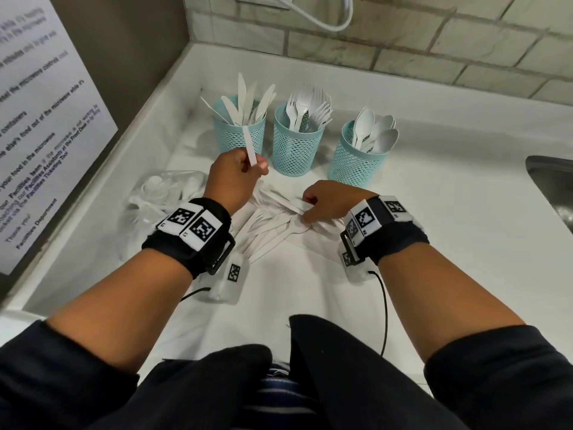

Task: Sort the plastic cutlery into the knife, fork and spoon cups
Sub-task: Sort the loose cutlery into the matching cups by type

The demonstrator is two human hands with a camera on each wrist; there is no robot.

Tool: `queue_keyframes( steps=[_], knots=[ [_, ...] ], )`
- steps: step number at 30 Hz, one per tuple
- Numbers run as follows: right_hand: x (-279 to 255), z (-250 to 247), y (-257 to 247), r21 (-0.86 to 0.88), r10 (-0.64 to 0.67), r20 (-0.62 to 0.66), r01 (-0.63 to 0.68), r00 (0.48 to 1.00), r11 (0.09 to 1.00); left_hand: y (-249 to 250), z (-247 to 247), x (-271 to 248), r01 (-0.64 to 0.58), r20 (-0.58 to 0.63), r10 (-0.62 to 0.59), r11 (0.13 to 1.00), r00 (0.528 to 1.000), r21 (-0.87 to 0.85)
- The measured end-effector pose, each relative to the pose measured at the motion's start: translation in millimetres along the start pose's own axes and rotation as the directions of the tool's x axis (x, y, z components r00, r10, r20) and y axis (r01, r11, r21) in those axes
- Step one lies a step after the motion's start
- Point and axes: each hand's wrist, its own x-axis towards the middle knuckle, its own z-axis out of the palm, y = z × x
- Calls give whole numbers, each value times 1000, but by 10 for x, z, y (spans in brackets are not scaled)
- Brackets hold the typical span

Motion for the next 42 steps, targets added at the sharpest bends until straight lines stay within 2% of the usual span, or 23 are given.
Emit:
queue_keyframes(
  steps=[5,9,11,14,16,23,27,30,32,35,37,39,41,42],
  knots=[
    [-71,-182,39,83,-18,-88,25,996,996,73,32,-11,-89,55,86,995,995,53],
    [-156,-361,40,151,-38,-158,62,987,987,121,77,-65,-131,158,111,984,981,121],
    [-148,-385,20,95,-19,-141,33,990,995,123,105,-83,-146,215,110,976,971,162],
    [-89,-240,-27,-70,23,-48,-26,999,997,117,138,-95,-155,242,111,973,964,172],
    [-45,-96,-25,-77,51,-36,-54,998,996,117,145,-82,-153,232,115,976,966,153],
    [-24,3,-34,44,56,-67,-53,996,998,103,115,-35,-111,153,109,994,982,4],
    [-108,-239,-2,140,44,-89,-31,995,990,116,116,-40,-60,201,67,997,977,-39],
    [-160,-470,16,297,39,-181,17,983,955,112,154,-55,2,277,13,999,961,-55],
    [-149,-569,24,418,52,-233,51,971,907,122,177,-79,6,332,-7,1000,943,4],
    [-109,-574,12,576,76,-257,89,963,813,158,199,-128,62,413,-34,997,910,-55],
    [-103,-504,6,685,80,-251,119,965,719,161,199,-132,112,395,-58,987,917,-115],
    [-94,-419,4,850,43,-175,129,984,511,155,179,-128,190,339,-113,960,934,-203],
    [-57,-343,24,957,-21,-55,59,998,285,150,158,-116,256,302,-169,926,938,-277],
    [-48,-313,30,976,-62,9,5,998,216,154,152,-120,283,312,-185,909,932,-307]
  ],
)
